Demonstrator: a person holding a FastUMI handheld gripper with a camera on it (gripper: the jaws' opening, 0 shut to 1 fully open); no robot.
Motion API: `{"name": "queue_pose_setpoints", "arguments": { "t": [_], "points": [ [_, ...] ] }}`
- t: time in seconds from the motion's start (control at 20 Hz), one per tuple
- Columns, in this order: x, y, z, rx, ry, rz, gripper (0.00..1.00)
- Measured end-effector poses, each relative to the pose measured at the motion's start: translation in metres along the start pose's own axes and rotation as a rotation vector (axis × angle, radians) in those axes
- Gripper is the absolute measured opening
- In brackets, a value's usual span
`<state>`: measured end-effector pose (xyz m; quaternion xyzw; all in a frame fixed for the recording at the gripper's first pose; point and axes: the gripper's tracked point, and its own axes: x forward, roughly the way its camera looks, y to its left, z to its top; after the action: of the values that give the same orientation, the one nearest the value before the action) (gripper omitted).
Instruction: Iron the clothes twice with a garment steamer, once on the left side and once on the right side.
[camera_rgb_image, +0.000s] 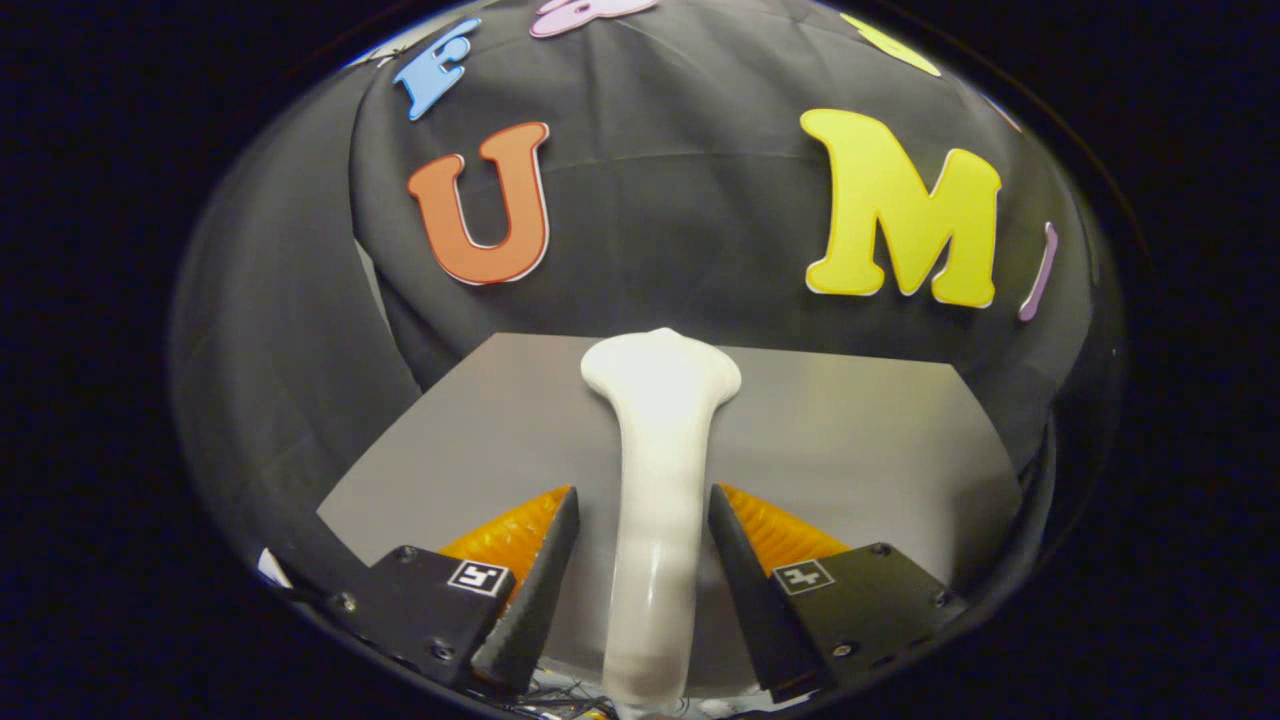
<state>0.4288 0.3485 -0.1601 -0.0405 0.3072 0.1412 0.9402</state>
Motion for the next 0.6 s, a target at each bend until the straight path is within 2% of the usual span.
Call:
{"name": "queue_pose_setpoints", "arguments": {
  "t": [0.05, 0.1, 0.25, 0.3, 0.45, 0.6],
  "points": [
    [0.004, 0.0, -0.004, 0.012, 0.023, -0.001, 0.77],
    [0.005, -0.002, -0.003, 0.022, 0.03, -0.01, 0.67],
    [0.007, -0.01, -0.002, 0.033, 0.061, -0.053, 0.51],
    [0.006, -0.01, -0.002, 0.027, 0.069, -0.052, 0.42],
    [-0.001, -0.008, 0.003, 0.069, 0.045, 0.002, 0.37],
    [-0.03, -0.012, 0.018, 0.066, -0.035, 0.009, 0.34]
  ]
}}
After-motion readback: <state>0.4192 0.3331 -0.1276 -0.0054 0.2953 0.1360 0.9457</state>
